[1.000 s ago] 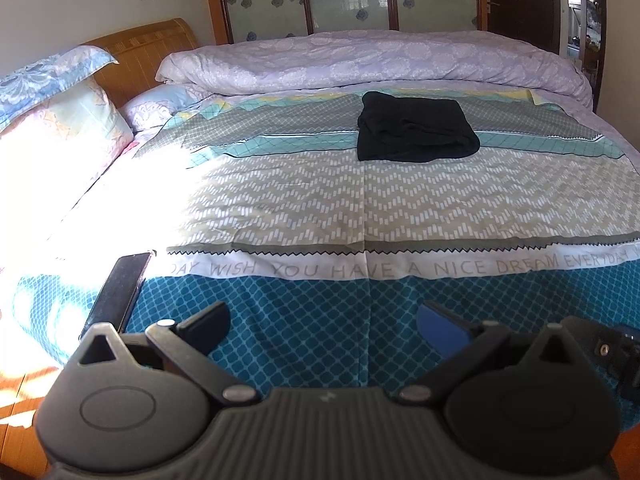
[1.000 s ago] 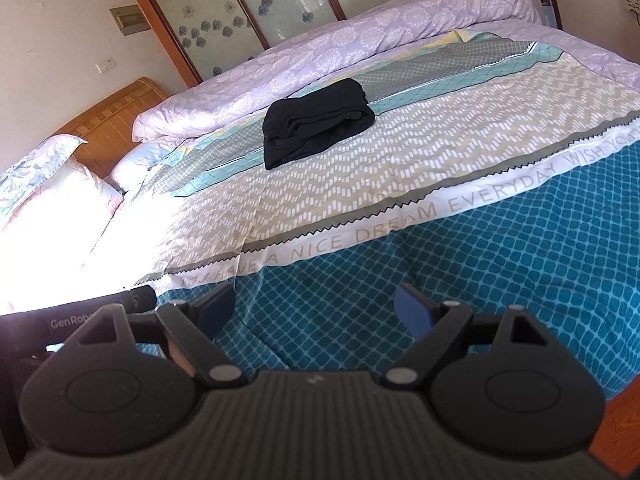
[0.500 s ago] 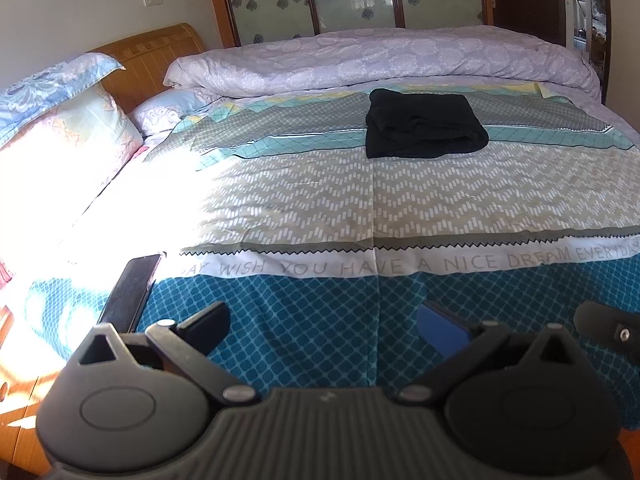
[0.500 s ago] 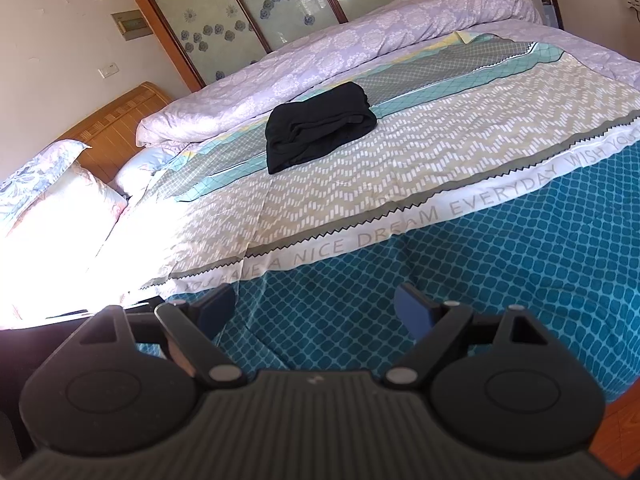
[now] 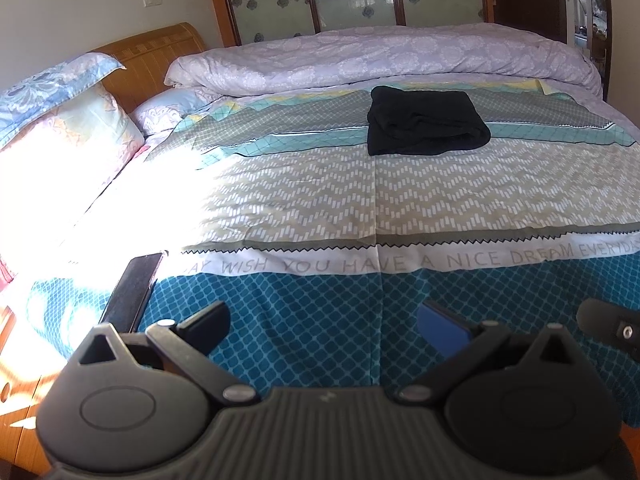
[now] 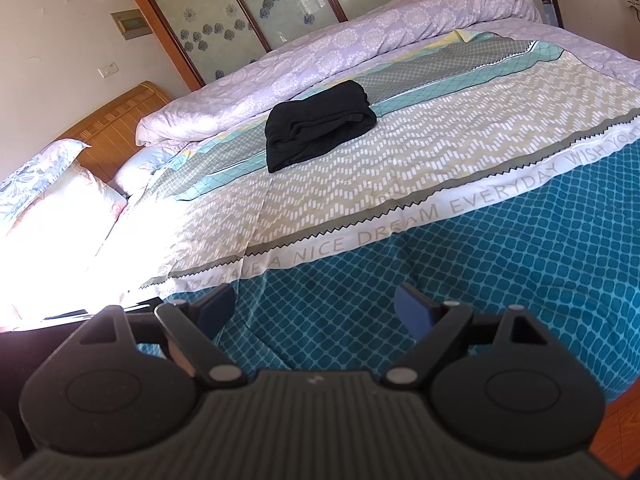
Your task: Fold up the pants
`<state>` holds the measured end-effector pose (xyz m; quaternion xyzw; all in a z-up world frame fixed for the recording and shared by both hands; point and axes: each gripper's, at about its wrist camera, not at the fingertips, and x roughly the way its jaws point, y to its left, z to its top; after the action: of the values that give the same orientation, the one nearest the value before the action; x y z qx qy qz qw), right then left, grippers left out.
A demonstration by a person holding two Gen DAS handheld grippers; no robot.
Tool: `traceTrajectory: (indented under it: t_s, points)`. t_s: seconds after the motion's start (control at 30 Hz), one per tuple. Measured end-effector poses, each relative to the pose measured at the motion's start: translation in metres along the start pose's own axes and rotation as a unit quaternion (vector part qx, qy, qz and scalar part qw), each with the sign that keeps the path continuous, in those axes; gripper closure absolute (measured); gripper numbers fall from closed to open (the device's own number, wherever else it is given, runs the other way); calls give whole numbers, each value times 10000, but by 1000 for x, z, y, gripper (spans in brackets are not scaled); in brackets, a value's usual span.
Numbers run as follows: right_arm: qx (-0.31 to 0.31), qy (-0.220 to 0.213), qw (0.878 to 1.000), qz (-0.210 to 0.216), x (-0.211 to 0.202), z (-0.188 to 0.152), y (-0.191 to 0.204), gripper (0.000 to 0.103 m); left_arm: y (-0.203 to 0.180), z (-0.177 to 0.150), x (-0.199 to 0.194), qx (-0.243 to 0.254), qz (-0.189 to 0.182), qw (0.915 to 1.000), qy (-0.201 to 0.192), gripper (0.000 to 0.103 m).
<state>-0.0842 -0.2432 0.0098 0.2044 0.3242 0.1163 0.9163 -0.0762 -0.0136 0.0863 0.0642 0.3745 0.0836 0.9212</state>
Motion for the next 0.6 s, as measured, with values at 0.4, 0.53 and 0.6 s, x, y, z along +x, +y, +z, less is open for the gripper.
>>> traceTrajectory:
  t_s: [0.4,0.53,0.6]
  points:
    - [4,3,10000,-2,0,-1,0,14,-1,0,0,44,36,10000,-22,0]
    - [8,7,10000,-2,0,-1,0,14,-1,0,-1,60,44,10000,-55,0]
    - [12,7,10000,-2,0,-1,0,14,-1,1,-2,62,54,9999,-69,0]
